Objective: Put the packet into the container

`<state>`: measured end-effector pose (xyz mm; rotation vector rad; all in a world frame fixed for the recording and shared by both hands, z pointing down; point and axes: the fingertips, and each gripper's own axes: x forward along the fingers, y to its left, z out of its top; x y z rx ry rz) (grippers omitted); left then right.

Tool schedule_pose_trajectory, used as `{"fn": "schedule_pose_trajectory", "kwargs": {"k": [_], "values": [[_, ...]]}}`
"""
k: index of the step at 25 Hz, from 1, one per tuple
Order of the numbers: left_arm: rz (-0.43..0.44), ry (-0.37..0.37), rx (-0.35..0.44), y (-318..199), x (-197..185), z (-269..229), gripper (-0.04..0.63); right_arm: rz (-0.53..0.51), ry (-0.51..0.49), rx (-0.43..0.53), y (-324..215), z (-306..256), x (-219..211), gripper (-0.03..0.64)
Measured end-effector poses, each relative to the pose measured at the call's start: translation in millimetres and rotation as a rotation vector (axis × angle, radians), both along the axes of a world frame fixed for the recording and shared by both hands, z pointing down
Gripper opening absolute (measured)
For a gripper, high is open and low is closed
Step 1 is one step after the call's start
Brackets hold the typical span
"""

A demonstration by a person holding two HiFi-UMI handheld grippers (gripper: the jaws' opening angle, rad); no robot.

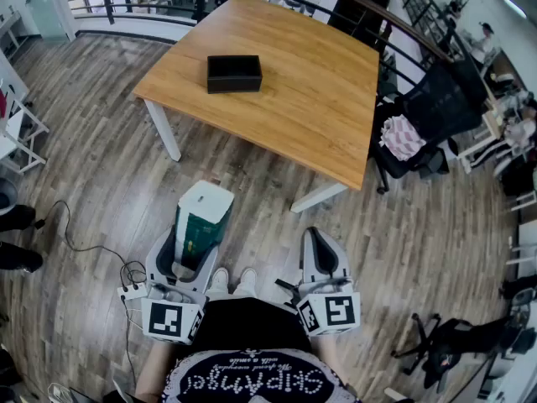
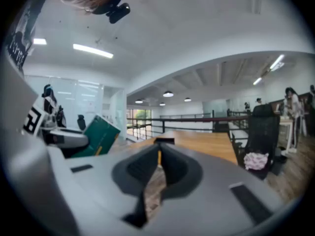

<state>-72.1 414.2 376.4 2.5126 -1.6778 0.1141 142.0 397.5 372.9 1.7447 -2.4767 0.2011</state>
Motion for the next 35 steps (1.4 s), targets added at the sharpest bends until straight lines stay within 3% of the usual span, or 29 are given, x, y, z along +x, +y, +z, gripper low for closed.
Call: {"fn": "schedule_pose_trajectory", "kwargs": {"k": [12, 28, 35], "values": [[-0.014, -0.005, 0.005, 4.3, 2.4, -4.0, 0.348, -0.008, -0.004, 0.000, 4.6, -1.4, 4.9, 0.040], [-0.101, 0.020, 0.039, 13.4, 25.4, -10.6, 0.348, -0.079, -0.033, 0.006, 13.6, 0.9, 36.9, 0.040], [-0.123, 0.023, 0.028, 13.8, 24.9, -4.6, 0.348, -0.051, -0.037, -0.016, 19.4, 6.9, 52.6, 0.040]]}}
